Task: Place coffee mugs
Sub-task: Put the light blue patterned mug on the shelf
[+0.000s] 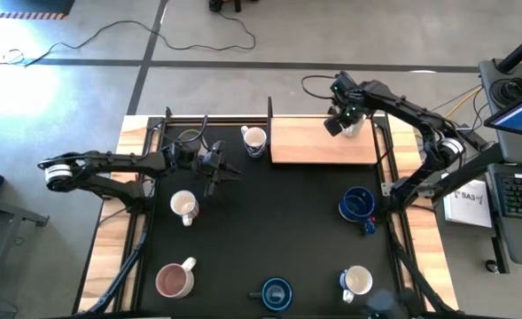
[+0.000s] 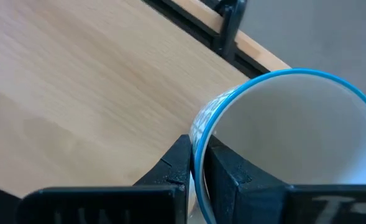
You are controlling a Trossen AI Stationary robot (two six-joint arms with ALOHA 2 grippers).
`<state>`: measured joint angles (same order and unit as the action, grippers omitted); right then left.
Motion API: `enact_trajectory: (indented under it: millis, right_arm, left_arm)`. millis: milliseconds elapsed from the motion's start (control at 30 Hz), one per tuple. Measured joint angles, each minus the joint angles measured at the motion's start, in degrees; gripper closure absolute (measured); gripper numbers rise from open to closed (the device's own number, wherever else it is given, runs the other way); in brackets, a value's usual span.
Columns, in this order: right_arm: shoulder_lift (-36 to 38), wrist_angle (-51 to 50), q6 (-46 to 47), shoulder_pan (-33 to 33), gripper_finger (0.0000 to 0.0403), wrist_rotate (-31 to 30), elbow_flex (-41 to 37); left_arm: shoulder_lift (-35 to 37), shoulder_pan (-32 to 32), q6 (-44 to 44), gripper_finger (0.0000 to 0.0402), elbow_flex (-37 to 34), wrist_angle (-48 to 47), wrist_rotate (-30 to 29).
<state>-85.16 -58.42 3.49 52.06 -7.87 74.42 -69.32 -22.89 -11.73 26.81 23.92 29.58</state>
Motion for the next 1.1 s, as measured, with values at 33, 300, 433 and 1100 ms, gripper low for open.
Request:
enact_trajectory:
  millis: [33,300,433,1100]
  right_arm:
    - [0.3,0.01,0.02,0.2,0.0378,-0.04,-0.26]
    - [2.85,0.47,1.49,0.93,0.0377,-2.84,-1.67]
    - [3.58,0.59,3.14,0.86,0.0377,-2.64,-2.99]
    - [4.59,2.52,3.56,0.87,0.0374,-2.85,-5.8]
  left_arm:
    - [0.0,-0.04,0.0,0.0322,0.0,0.0,0.0]
    - [0.0,-0.16,-0.04,0.0322,0.0,0.01,0.02]
    - [0.0,-0.16,-0.07,0.0322,0.0,0.02,0.09]
    - [0.0,-0.16,-0.26,0.0322,0.04,0.02,0.59]
